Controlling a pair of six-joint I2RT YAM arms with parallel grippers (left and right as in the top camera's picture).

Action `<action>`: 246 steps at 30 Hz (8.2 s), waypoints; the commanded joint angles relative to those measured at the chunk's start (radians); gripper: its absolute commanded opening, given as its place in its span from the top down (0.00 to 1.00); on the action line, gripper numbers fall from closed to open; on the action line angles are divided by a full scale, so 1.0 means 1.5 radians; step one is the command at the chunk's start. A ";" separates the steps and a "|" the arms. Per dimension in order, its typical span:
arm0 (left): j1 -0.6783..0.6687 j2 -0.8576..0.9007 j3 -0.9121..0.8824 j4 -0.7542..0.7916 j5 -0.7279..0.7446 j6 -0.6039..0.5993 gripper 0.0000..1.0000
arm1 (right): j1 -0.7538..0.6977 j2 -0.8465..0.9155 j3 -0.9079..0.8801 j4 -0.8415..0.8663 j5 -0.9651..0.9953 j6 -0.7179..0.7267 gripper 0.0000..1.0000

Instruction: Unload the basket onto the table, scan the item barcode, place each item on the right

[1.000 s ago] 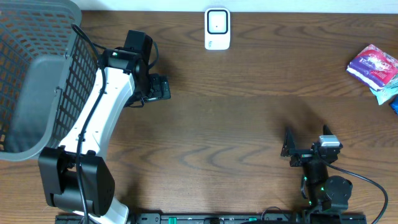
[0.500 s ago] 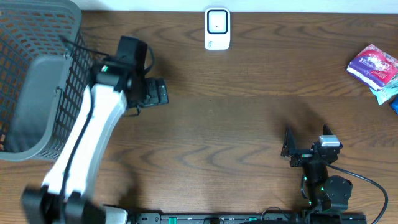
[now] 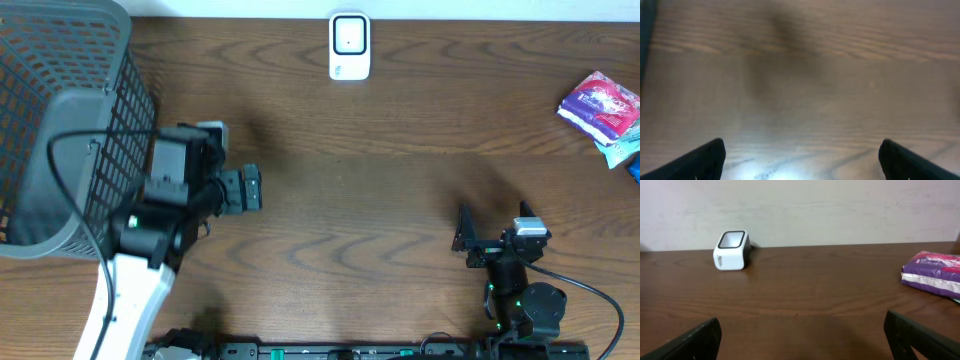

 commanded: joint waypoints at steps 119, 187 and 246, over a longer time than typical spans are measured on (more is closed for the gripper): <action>0.180 -0.695 -0.642 0.434 -0.073 0.147 0.02 | -0.003 -0.004 -0.002 -0.002 -0.004 0.009 0.01; 0.180 -0.694 -0.642 0.437 -0.077 0.146 0.02 | -0.003 -0.004 -0.002 -0.002 -0.004 -0.046 0.01; 0.180 -0.694 -0.642 0.437 -0.077 0.146 0.02 | -0.003 -0.004 -0.002 -0.002 -0.004 -0.046 0.01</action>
